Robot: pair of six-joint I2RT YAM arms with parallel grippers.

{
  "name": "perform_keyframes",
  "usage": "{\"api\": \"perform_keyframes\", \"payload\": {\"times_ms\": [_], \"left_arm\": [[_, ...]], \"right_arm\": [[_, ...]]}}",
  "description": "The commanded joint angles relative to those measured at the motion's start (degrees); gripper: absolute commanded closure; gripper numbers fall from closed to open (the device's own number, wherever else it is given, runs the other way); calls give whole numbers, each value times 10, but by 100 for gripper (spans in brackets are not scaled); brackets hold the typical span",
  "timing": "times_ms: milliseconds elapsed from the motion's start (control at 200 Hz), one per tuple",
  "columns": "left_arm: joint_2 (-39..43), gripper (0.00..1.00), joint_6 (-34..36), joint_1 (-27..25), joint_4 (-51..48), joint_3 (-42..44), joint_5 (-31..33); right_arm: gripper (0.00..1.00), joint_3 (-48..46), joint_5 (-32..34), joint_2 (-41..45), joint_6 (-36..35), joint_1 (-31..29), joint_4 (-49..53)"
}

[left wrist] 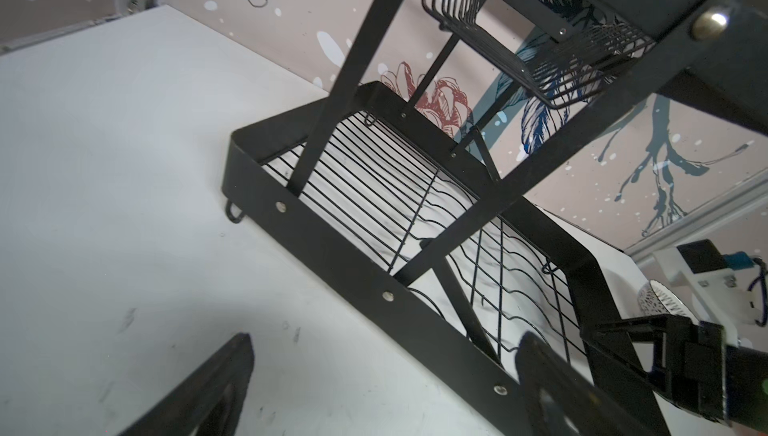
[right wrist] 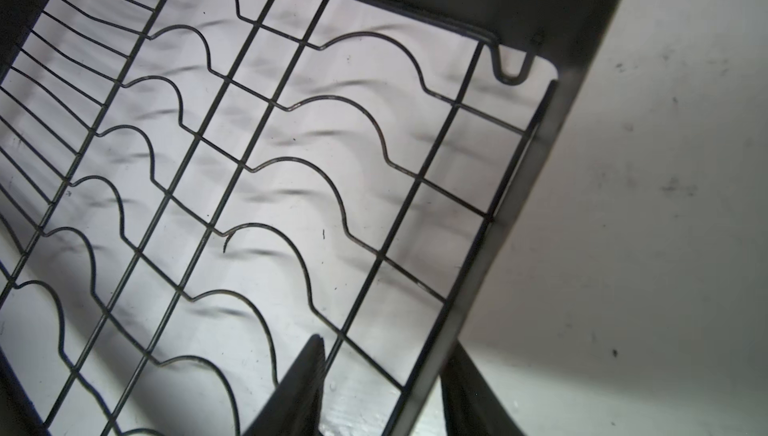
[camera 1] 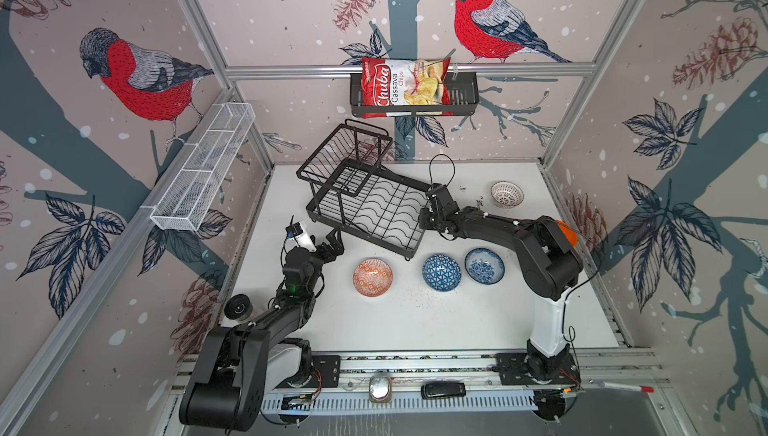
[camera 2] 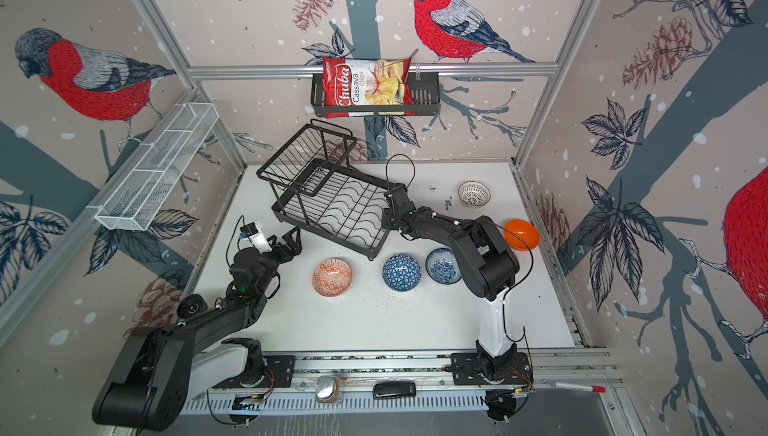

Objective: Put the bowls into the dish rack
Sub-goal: 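Pull the rack frame straight with the right gripper while the left arm shifts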

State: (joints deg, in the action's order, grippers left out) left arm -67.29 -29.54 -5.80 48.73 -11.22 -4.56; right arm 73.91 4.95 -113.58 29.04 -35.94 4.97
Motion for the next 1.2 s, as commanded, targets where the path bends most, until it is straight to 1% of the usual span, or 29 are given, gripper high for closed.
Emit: {"api": "perform_keyframes", "payload": {"times_ms": [0, 30, 45, 125, 175, 200, 285, 350, 660, 715, 845, 986, 1086, 1196], "left_arm": [[-13, 2, 7, -1, 22, -8, -49], [-10, 2, 6, -1, 24, -6, -47], [-8, 2, 6, -1, 24, -4, -44], [5, 2, 9, -1, 22, 0, -33], [10, 2, 9, -1, 22, 3, -30], [11, 2, 9, -1, 23, 5, -30], [13, 2, 9, -1, 25, 5, -33], [12, 2, 9, -1, 28, 5, -38], [21, 2, 13, -1, 22, 6, -26], [21, 2, 14, -1, 20, 5, -23], [27, 2, 18, -1, 17, 6, -18], [26, 2, 18, -1, 22, 9, -19], [24, 2, 16, -2, 24, 8, -20], [18, 2, 15, -1, 31, 8, -26]], "right_arm": [[63, 12, 7, -15, -11, -1, 23], [64, 17, 8, -19, -11, -2, 27], [66, 19, 8, -21, -12, -2, 29], [68, 27, 12, -28, -13, -3, 35], [72, 33, 19, -33, -14, -2, 40], [74, 39, 25, -36, -14, -2, 45], [76, 58, 40, -44, -16, 3, 62], [81, 69, 45, -48, -16, 8, 69], [83, 95, 25, -55, -29, 40, 71], [86, 97, 24, -57, -40, 44, 70], [86, 99, 20, -60, -73, 53, 62], [87, 114, 31, -69, -110, 64, 68], [87, 120, 17, -75, -121, 79, 71], [87, 122, 17, -74, -119, 95, 72]]}}
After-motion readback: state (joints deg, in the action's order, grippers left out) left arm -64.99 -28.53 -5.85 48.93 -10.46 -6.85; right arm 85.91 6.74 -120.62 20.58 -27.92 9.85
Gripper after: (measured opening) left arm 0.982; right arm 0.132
